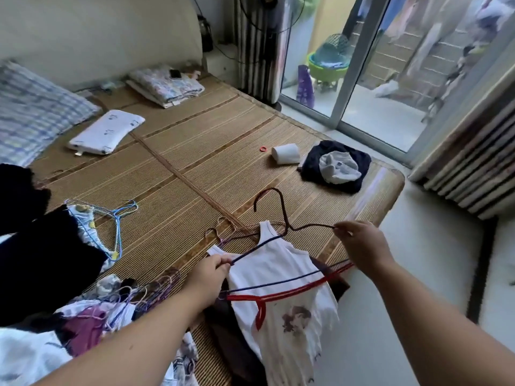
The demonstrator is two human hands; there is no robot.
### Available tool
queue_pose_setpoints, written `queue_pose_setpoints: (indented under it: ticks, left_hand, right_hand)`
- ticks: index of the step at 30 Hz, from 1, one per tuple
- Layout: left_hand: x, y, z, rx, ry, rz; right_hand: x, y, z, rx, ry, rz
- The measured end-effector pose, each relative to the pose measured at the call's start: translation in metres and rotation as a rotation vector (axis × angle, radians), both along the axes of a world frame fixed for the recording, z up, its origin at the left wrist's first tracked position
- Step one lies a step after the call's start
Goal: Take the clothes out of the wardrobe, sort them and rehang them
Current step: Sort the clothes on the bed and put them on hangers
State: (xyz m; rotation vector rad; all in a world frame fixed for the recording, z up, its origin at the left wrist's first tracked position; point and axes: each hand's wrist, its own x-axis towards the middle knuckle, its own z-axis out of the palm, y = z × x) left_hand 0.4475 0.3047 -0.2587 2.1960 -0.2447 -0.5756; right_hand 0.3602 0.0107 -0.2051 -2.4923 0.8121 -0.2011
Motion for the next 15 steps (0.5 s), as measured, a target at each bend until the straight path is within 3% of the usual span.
queue_pose_setpoints:
  ticks: [7, 15]
  left_hand:
    - [0.077, -0.033, -0.071, 0.505, -0.013, 0.041]
    - [0.134, -0.060, -0.170, 0.703, 0.071, 0.167]
  right_hand:
    - [0.134, -0.062, -0.093, 0.020, 0.216, 0.294]
    - [0.236, -0.080, -0.214, 0.082, 0.404, 0.455]
